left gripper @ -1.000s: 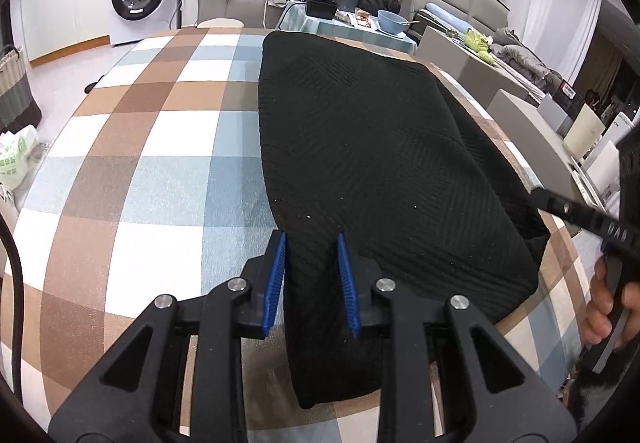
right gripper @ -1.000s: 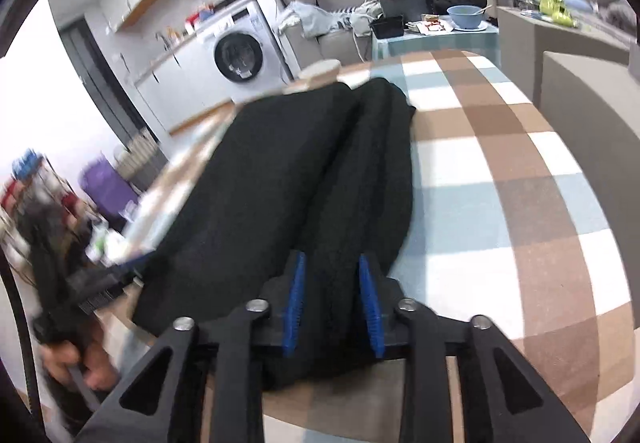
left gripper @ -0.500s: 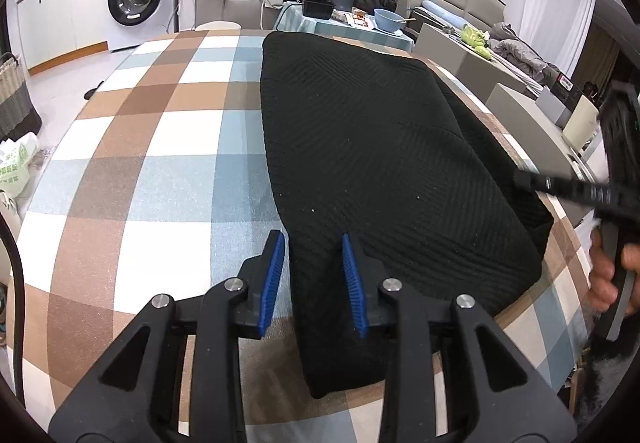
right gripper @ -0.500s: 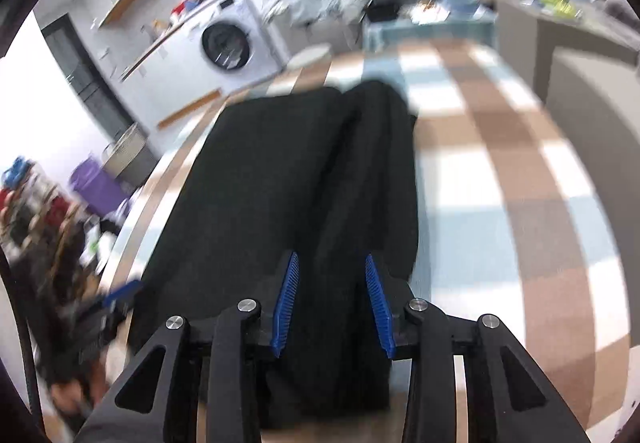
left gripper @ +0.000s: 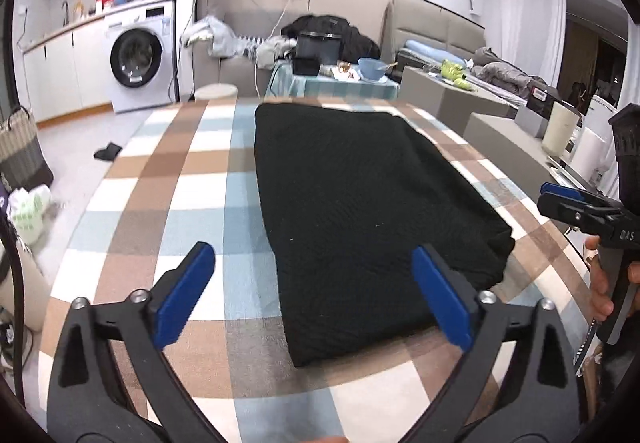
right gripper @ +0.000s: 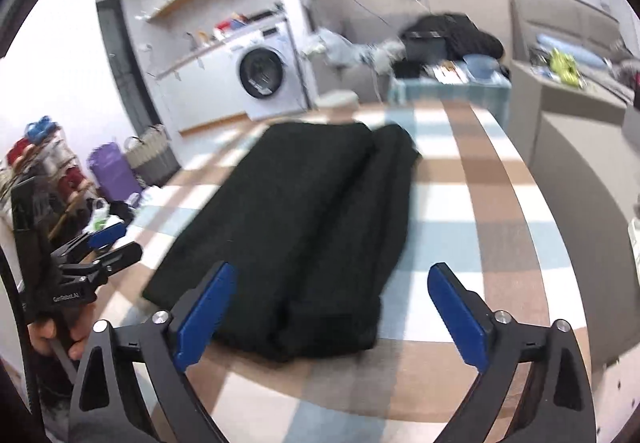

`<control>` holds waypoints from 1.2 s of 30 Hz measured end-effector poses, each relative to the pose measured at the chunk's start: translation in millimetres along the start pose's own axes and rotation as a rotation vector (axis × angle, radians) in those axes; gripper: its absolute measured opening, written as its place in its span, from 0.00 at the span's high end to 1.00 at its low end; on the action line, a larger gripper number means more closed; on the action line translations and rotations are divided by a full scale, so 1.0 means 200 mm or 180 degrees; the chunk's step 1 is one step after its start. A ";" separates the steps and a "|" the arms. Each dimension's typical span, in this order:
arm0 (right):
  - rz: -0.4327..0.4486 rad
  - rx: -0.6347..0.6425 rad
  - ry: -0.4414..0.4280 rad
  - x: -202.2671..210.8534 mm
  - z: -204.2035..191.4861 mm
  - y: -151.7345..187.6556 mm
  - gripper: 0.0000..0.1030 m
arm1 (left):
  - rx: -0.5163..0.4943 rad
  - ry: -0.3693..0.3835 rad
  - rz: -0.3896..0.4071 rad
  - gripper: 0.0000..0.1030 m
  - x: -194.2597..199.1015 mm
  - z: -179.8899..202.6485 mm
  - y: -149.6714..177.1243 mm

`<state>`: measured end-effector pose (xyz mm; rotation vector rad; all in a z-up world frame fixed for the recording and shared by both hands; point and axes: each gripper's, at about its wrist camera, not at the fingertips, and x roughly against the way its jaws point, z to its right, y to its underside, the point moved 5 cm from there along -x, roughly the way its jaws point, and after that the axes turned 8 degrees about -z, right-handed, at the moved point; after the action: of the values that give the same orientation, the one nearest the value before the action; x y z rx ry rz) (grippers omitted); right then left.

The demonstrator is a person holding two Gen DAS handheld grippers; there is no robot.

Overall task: Fold small clothes
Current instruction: 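Release the sweater and lift both grippers away, then pinch the sweater's folded end with the right gripper while the left gripper presses it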

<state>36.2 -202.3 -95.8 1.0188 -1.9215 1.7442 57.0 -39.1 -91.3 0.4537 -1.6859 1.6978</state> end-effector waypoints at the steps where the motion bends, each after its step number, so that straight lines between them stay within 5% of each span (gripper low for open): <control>1: 0.0043 0.0029 -0.0012 0.02 -0.02 0.01 0.00 | -0.0008 -0.0035 0.0057 0.01 0.03 0.01 0.01; 5: 0.0267 0.0113 -0.0085 0.07 -0.08 0.04 0.00 | -0.0033 -0.0061 0.0139 0.01 0.09 0.05 0.03; 23: 0.0459 0.0057 -0.0430 0.03 -0.10 0.19 0.00 | 0.0067 -0.0012 0.0311 0.01 0.09 0.01 0.19; 29: 0.0121 -0.0108 -0.0060 -0.04 -0.08 0.15 0.00 | 0.0057 -0.0039 0.0310 0.01 0.08 0.01 0.19; 32: -0.0134 -0.0192 -0.0248 -0.11 -0.11 0.11 0.01 | 0.0047 -0.0051 0.0296 0.01 0.08 0.00 0.19; 36: -0.0468 -0.0221 -0.0331 -0.27 -0.14 0.07 0.28 | 0.0051 -0.0055 0.0295 0.01 0.07 0.00 0.20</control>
<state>57.1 -160.6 -137.5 1.2139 -1.9016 1.5618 20.5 -32.8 -110.3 0.4043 -1.7305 1.7795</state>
